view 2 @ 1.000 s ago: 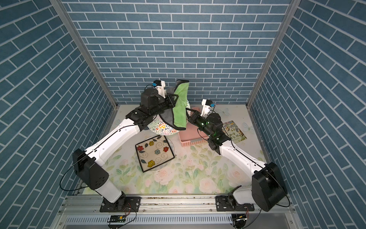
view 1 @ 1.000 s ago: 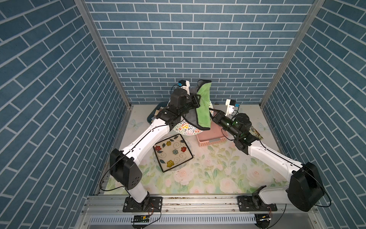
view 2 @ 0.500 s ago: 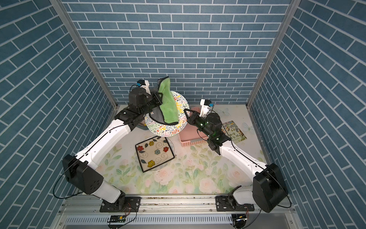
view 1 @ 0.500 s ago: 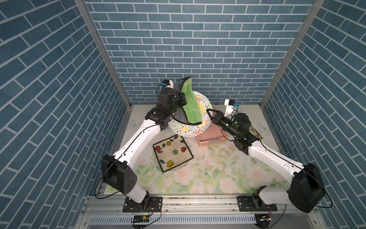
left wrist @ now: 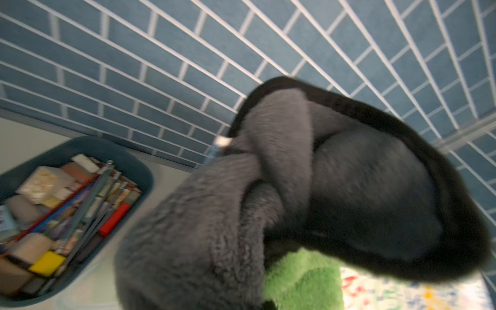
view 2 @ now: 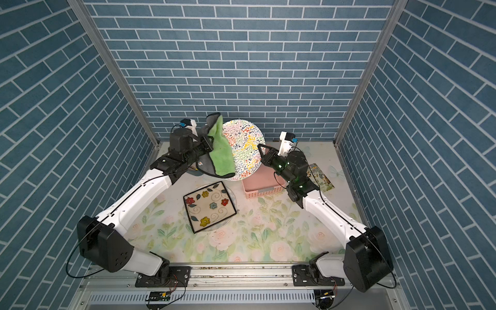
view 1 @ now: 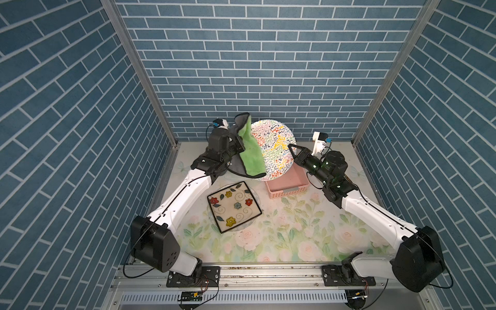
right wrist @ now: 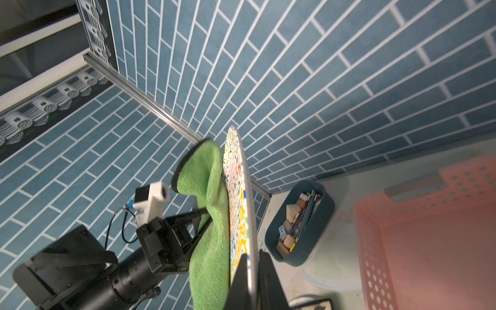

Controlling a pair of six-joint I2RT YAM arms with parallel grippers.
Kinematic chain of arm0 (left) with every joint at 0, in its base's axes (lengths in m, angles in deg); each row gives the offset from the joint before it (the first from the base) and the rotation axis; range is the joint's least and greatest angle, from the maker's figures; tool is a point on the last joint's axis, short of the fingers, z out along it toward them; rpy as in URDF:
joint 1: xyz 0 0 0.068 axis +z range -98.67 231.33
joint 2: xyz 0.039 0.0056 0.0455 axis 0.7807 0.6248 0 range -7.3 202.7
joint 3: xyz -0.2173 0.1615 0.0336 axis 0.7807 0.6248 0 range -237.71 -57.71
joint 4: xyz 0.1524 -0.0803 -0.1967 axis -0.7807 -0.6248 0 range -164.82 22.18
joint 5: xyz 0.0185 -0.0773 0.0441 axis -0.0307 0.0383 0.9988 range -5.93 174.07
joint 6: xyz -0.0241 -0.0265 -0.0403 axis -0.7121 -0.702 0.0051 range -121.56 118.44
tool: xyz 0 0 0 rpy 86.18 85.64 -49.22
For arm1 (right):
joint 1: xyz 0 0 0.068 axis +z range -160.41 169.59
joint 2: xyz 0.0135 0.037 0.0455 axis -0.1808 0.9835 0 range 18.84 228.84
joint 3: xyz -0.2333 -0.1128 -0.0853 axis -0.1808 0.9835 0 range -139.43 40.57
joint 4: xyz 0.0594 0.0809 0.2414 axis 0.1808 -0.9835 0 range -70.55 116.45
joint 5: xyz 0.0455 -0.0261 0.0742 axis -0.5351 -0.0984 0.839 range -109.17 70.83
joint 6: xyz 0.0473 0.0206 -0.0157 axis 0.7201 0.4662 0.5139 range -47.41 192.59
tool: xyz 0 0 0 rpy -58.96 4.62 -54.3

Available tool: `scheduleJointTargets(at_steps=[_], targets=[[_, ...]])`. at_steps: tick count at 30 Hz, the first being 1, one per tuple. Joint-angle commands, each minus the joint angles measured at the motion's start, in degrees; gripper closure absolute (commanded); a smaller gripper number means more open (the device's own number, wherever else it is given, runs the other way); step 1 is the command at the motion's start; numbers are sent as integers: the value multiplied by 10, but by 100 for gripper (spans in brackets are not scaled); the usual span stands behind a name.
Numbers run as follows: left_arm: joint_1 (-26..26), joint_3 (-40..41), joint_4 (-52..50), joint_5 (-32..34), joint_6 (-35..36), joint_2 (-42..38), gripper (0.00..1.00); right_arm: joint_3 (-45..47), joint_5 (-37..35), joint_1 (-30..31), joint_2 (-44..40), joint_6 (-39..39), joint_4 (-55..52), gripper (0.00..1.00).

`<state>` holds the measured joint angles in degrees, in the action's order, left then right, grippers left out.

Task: Wipe the wet plate dry
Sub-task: Wipe the plate with towel.

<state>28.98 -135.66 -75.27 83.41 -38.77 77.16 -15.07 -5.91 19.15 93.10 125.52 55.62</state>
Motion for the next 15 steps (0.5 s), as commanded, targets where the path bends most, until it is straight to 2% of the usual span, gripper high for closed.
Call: scheduleJointTargets(at_steps=[1,4,6,8,11,13,15], targets=[[-57,24,-31,-15,36,12,100,-24,43,5,-52,57,189,100],[-114,23,-24,-40,44,34,100,-35,50,25,-32,59,212,100],[-111,24,-27,-33,33,35,100,-38,51,27,-29,61,218,100],[-84,28,-37,-5,23,19,100,-34,41,18,-40,63,212,100],[-50,27,-30,-5,18,-1,100,-25,35,-5,-58,69,193,100],[-66,9,-16,-40,29,7,100,-26,36,-7,-59,60,183,100],[-109,-20,-6,-59,37,32,100,-32,42,8,-49,53,187,100]])
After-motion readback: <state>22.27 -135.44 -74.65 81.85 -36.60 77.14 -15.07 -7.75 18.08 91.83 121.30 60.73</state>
